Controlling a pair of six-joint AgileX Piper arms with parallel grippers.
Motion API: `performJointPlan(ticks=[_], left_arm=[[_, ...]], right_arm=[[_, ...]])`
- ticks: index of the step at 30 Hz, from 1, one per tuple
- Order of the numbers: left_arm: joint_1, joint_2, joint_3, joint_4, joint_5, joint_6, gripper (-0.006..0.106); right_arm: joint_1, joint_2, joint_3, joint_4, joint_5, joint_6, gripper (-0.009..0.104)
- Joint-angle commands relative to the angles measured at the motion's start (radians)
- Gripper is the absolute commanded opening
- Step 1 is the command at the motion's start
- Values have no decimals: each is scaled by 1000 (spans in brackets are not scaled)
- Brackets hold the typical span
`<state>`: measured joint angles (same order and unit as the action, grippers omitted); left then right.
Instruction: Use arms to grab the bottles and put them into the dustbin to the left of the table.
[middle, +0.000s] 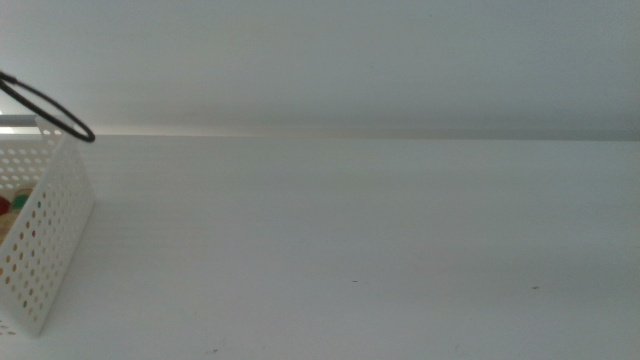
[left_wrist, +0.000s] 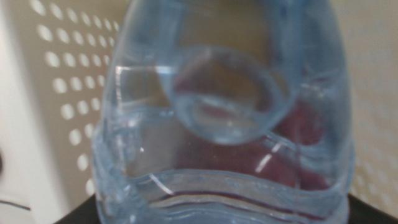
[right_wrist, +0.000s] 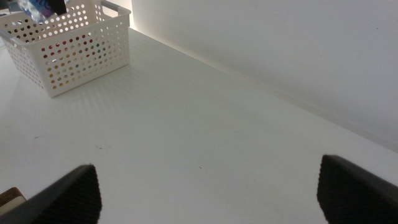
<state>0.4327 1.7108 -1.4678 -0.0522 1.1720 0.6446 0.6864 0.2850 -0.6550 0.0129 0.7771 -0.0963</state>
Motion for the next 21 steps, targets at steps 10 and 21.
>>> performJointPlan(ticks=[10, 21], left_arm=[[7, 90, -11, 28, -62, 36, 15], [7, 112, 17, 45, -78, 39, 80]], right_arm=[[1, -4, 2, -5, -13, -6, 93], [1, -4, 2, -5, -13, -6, 93]])
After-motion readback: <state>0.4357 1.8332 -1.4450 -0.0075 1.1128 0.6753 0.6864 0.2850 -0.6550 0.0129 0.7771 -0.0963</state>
